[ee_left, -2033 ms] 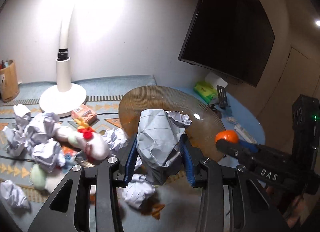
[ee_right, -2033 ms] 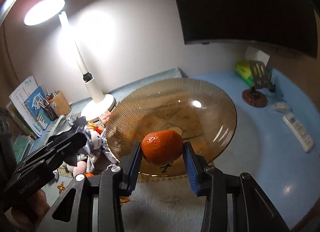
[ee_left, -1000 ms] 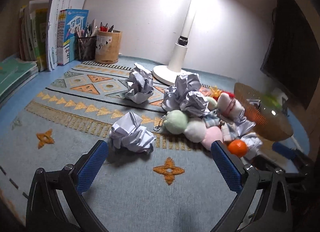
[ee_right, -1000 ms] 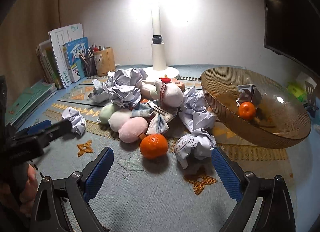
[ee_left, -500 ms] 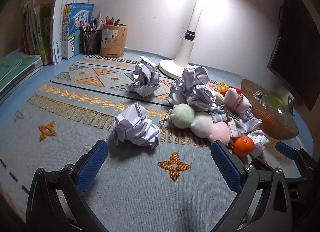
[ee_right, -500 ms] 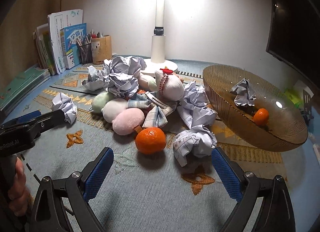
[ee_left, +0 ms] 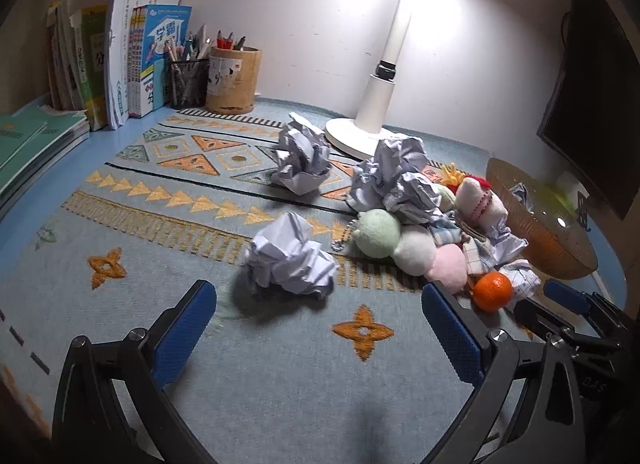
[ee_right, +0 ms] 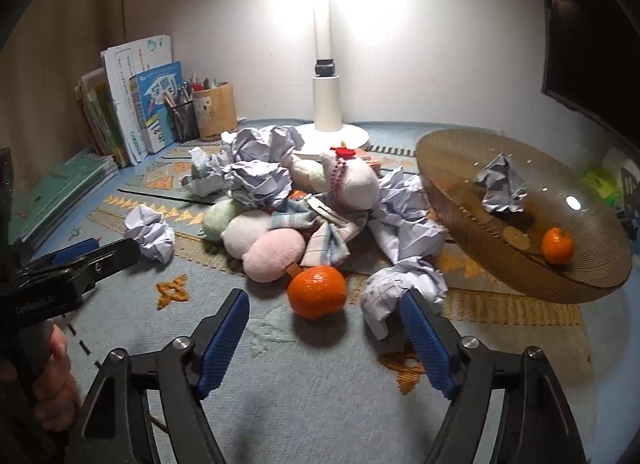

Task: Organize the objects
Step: 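Grasp the second mandarin with the right tool while the left tool grasps a paper ball, then carry the mandarin and paper ball to the amber bowl and release both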

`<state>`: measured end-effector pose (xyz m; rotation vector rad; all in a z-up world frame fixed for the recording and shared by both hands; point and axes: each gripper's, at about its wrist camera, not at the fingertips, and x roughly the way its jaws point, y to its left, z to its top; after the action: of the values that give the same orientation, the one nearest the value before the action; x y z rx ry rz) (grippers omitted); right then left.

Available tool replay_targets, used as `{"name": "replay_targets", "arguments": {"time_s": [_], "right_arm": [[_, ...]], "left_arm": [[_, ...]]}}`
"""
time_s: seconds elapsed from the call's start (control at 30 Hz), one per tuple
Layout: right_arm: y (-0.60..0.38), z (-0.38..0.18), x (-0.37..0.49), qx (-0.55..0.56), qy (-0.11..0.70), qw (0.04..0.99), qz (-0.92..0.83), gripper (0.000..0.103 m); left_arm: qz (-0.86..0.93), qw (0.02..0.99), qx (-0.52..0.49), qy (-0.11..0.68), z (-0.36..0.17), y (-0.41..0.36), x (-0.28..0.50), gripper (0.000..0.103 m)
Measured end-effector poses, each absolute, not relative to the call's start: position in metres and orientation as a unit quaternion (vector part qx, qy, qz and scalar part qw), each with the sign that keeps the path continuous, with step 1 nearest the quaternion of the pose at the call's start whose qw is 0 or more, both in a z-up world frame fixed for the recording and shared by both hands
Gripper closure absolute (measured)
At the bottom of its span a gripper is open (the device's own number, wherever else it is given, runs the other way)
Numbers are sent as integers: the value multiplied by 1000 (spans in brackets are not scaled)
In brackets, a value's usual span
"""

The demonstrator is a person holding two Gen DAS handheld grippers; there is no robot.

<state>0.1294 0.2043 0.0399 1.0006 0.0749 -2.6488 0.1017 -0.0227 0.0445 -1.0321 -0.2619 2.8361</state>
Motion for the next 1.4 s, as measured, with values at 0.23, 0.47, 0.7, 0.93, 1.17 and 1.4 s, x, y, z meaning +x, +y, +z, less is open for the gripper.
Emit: {"name": "replay_targets", "arguments": {"time_s": [0.23, 0.47, 0.7, 0.93, 1.17, 1.4], "right_arm": [[187, 31, 105, 379, 52, 148, -912, 41], [175, 17, 93, 403, 82, 146, -900, 45], [182, 12, 83, 423, 62, 141, -893, 65], [186, 32, 113, 408, 26, 184, -894, 65], [186, 33, 154, 401, 43, 193, -895, 65], [195, 13, 164, 417, 32, 206, -885, 65]], "left_arm": [[921, 47, -386, -30, 39, -28, 61, 1], [904, 57, -420, -48, 24, -19, 37, 27], [910, 81, -403, -59, 28, -16, 45, 47], [916, 142, -367, -79, 46, 10, 75, 46], [924, 161, -344, -51, 44, 38, 109, 47], [934, 145, -326, -18, 44, 50, 114, 46]]}}
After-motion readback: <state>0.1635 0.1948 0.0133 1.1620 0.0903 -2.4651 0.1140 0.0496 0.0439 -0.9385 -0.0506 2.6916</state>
